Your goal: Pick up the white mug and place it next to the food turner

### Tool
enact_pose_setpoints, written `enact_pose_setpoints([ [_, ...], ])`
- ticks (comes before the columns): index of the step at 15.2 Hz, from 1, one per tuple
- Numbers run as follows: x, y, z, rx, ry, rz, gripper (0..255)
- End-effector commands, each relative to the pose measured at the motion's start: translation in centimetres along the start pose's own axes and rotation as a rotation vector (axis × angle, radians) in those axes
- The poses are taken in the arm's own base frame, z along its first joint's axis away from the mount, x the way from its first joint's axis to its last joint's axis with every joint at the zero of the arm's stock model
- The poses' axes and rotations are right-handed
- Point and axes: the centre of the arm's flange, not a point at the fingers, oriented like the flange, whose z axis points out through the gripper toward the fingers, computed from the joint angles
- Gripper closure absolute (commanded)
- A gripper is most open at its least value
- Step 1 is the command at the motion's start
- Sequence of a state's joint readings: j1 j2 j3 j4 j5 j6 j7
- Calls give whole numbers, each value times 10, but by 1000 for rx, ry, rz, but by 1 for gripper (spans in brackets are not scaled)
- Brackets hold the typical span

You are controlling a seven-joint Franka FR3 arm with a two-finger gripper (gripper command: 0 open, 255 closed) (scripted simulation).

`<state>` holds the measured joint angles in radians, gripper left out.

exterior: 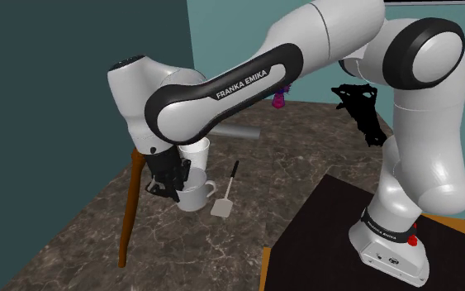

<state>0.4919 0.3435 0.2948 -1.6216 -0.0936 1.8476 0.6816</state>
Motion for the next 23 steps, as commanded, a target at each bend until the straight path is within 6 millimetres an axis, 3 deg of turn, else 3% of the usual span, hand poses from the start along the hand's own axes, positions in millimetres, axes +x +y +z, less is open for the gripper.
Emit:
enact_pose_setpoints([
  [1,0,-1,13,0,0,0,255],
  [11,5,-3,63,0,0,0,255],
  [18,5,-3,63,0,0,0,255],
  [19,5,-3,63,0,0,0,0],
  [23,5,-3,63,0,0,0,0],
])
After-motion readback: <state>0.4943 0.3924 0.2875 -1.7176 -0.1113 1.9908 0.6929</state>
